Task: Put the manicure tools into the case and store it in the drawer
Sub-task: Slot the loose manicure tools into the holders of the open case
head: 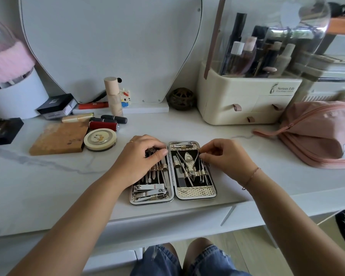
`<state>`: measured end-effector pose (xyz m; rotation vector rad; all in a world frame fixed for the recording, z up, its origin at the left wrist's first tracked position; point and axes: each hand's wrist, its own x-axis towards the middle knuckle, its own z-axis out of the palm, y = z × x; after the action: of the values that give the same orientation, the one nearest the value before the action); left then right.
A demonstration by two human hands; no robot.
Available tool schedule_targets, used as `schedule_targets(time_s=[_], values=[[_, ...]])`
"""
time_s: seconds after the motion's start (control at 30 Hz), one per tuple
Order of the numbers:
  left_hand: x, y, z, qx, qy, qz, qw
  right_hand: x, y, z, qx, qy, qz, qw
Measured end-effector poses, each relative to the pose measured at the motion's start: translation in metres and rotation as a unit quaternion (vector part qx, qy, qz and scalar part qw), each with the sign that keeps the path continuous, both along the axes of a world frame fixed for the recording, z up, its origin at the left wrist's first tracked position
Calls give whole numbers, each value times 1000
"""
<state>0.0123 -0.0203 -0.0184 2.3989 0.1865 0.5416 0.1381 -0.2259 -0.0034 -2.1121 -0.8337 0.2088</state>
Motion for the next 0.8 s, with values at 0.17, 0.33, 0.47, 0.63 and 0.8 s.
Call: schedule_targets(time_s=[0.17, 0.33, 0.47, 0.63, 0.8], values=[[0, 0, 0, 0, 2, 0, 1000, -8, -6, 3, -18, -12, 6, 1000], [-1, -1, 1, -2, -2, -1, 1000, -10, -12, 0, 7, 0, 10, 1000], [-1, -1, 1, -2, 0, 0, 1000, -15, -18, 2, 31, 32, 35, 998], [0, -1, 0, 2, -3, 2, 1000, -17, -13, -1, -14, -17, 2, 1000], [0, -1, 0, 0, -2, 4, 1000, -16, -5, -3, -14, -24, -17, 999]])
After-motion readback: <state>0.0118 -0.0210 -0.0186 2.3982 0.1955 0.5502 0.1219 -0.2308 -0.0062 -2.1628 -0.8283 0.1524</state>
